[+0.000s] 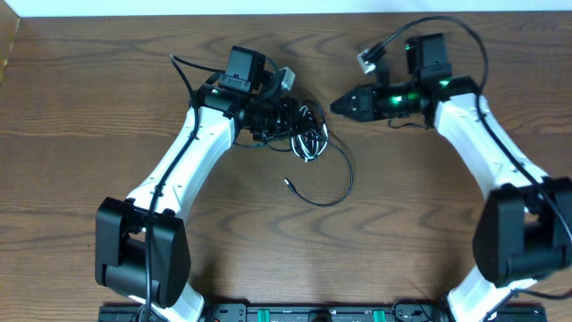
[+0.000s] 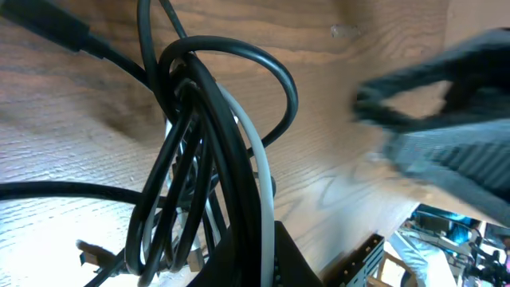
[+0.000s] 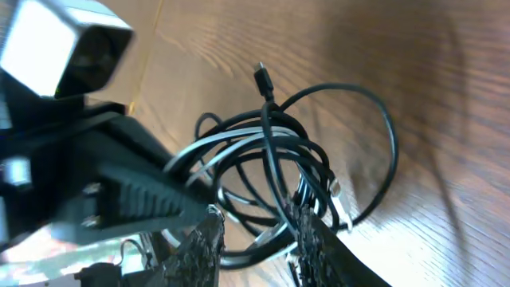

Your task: Untangle cables

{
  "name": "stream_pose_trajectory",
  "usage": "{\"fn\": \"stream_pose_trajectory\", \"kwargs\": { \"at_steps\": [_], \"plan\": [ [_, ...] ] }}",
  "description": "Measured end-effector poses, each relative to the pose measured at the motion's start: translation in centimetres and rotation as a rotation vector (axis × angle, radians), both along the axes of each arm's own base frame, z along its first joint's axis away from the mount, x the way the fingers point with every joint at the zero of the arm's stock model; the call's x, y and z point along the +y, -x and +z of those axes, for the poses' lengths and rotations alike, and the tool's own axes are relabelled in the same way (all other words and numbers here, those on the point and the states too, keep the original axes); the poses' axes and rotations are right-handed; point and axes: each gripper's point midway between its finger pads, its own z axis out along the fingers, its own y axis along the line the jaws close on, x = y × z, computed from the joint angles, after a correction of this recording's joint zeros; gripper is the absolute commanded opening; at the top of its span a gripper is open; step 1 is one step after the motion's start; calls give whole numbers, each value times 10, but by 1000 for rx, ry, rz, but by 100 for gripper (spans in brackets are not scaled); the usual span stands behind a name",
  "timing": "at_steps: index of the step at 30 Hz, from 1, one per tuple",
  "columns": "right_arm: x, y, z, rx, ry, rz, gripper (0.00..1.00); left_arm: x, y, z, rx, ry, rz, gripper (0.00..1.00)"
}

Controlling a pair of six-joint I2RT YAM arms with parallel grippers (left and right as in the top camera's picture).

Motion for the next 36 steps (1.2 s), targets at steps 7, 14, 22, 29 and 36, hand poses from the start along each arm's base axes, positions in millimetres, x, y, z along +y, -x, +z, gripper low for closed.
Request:
{"fn": "stream_pose_trajectory", "kwargs": {
  "at_steps": [7, 14, 22, 29, 36],
  "plan": [
    [17, 1, -29, 4, 106, 3, 29, -1, 1, 1, 7, 9, 0, 7],
    [23, -10, -53, -14, 323, -147, 25, -1, 1, 1, 23, 12, 16, 7],
    [-10, -26, -73, -3, 565, -436, 10, -3, 3, 3, 32, 31, 10, 8],
    [-85, -28, -87, 104, 722, -615, 1, 16, -7, 24, -4, 60, 67, 7],
    [-175, -29, -94, 236, 768, -767, 1, 39, -8, 70, -114, 103, 117, 8]
  ]
}}
